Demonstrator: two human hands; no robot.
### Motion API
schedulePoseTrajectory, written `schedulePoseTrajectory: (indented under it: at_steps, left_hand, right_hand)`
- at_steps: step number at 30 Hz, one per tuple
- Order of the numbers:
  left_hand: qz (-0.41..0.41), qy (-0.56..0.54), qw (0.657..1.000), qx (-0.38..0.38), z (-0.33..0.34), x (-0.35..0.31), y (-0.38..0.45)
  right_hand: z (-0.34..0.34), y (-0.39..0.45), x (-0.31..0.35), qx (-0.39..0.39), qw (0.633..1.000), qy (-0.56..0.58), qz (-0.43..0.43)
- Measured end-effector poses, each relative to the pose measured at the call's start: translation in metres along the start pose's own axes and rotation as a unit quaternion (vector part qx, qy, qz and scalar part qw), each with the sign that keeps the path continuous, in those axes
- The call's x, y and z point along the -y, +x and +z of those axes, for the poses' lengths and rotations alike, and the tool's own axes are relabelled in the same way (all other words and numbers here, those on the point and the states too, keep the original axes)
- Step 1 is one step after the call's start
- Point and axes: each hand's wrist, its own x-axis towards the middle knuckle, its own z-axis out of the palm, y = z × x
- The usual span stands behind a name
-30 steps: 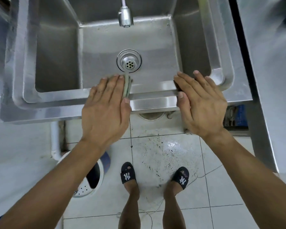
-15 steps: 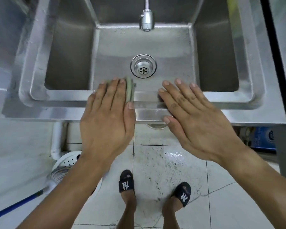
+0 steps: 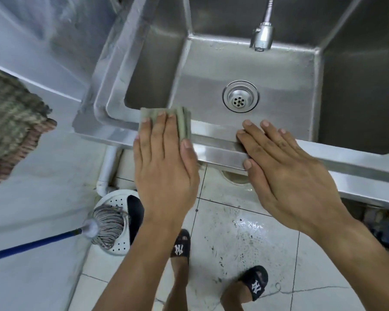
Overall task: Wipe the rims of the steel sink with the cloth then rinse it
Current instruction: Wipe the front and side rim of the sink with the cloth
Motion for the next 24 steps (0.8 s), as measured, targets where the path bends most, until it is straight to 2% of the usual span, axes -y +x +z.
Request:
schedulePoseTrajectory:
  at_steps: [2, 6, 7, 8, 10, 12, 15, 17, 18, 20, 22, 24]
  left_hand:
    - [-0.003, 0.001, 1.000, 0.000, -0.003, 0.012, 0.008]
    - [0.172, -0.017, 0.984, 0.048, -0.007, 0.022, 0.006]
    - [0.191, -0.009, 0.980, 0.054, -0.010, 0.036, 0.012]
    - [0.186, 0.002, 0.981, 0.048, -0.012, 0.053, 0.019]
    - [0.115, 0.015, 0.993, 0.024, -0.016, 0.076, 0.031]
    - [0.063, 0.008, 0.998, 0.023, -0.017, 0.068, 0.029]
    - [0.129, -0.022, 0.990, 0.048, -0.012, 0.053, 0.018]
    - [0.187, -0.021, 0.980, 0.057, -0.015, 0.075, 0.030]
    - [0.191, -0.020, 0.980, 0.055, -0.017, 0.092, 0.038]
    - [0.133, -0.025, 0.990, 0.043, -0.022, 0.117, 0.052]
    - [0.088, -0.035, 0.995, 0.034, -0.022, 0.115, 0.050]
    - [0.119, -0.035, 0.992, 0.036, -0.020, 0.104, 0.038]
  right_hand:
    - [0.000, 0.007, 0.000, 0.027, 0.999, -0.002, -0.023]
    - [-0.003, 0.028, 0.005, 0.081, 0.993, 0.000, -0.087]
    - [-0.003, 0.032, 0.007, 0.086, 0.992, 0.001, -0.098]
    - [-0.003, 0.035, 0.010, 0.085, 0.991, 0.001, -0.102]
    - [-0.001, 0.038, 0.014, 0.073, 0.992, -0.006, -0.104]
    - [0.000, 0.038, 0.015, 0.062, 0.993, -0.011, -0.104]
    - [0.001, 0.038, 0.016, 0.064, 0.993, 0.002, -0.104]
    - [0.000, 0.040, 0.018, 0.066, 0.993, 0.014, -0.101]
    - [0.000, 0.042, 0.021, 0.066, 0.993, 0.021, -0.098]
    - [0.002, 0.052, 0.032, 0.063, 0.993, 0.033, -0.090]
    - [0.007, 0.065, 0.047, 0.053, 0.993, 0.045, -0.095]
    - [0.015, 0.078, 0.063, 0.049, 0.992, 0.052, -0.100]
